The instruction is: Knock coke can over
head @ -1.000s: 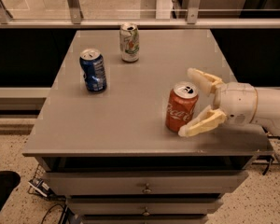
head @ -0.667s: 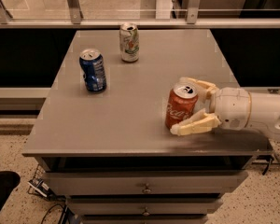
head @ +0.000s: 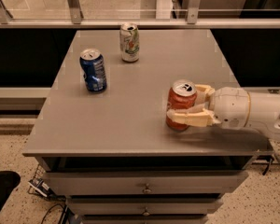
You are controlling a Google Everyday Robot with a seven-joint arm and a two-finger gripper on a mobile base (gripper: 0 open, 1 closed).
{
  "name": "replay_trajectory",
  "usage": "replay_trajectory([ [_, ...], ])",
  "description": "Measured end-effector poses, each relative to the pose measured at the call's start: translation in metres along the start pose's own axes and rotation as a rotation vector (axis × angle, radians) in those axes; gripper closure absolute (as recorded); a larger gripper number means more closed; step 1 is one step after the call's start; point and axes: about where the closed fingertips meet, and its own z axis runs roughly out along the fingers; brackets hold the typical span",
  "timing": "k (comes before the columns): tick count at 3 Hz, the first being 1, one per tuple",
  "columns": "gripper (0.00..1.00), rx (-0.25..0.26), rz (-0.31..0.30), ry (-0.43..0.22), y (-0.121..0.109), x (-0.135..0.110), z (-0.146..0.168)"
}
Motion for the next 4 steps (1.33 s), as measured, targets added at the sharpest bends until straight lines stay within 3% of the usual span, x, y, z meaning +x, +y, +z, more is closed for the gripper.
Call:
replay_trajectory([
  [1, 0.88, -0.004, -0.001, -0.001, 0.001, -0.001, 0.002],
  [2, 1.0, -0.009, -0.003, -0.001, 0.002, -0.002, 0.004],
  [3, 1.0, -0.009, -0.003, -0.001, 0.002, -0.002, 0.004],
  [4, 1.0, 0.004, -0.027, 0.105, -0.001, -0.013, 0.001],
])
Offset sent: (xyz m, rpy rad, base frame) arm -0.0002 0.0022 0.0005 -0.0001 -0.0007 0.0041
